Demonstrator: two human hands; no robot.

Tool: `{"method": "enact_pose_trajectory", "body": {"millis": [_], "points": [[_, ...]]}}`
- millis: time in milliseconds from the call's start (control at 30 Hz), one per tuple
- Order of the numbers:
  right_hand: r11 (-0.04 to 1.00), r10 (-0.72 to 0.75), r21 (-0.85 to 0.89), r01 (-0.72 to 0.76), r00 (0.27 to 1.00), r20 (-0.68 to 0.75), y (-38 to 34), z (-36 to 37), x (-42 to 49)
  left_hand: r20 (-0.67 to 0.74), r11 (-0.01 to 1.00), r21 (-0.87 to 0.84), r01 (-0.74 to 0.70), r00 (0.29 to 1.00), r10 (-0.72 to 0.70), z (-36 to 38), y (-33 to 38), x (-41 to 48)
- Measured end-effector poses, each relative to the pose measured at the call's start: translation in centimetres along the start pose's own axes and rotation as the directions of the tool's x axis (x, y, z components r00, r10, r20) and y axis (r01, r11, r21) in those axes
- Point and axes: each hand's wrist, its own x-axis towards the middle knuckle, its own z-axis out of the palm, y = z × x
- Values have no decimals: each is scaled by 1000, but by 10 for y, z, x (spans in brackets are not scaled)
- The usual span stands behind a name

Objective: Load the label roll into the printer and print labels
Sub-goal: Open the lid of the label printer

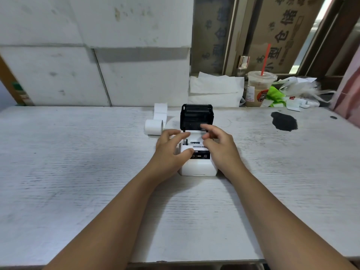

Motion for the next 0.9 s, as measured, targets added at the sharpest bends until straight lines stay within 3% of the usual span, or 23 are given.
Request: {"method": "enact_pose_trajectory", "body": {"millis": [300,367,433,500,567,733,900], "points": [[998,66,2,-66,996,-65,-9,-11,-3,60,987,124,-102,994,95,0,-2,1],[997,64,-50,-67,996,-63,-13,-12,-3,66,984,130,-123,991,116,0,-5,2],[978,-3,-210,-9,998,-57,-19,-13,-1,66,986,102,-135,990,129,0,-6,3],[900,-123,-419,120,992,19,-28,-12,3,65,986,81,-144,988,139,0,-5,3],[801,-146,-557,218,974,172,-40,-10,8,58,984,88,-152,987,147,0,-5,3],[581,100,-747,324,882,460,-66,-6,25,46,983,62,-172,985,169,0,-4,0],[373,257,-832,411,816,519,-76,6,36,32,981,84,-175,984,173,1,-5,0]]}}
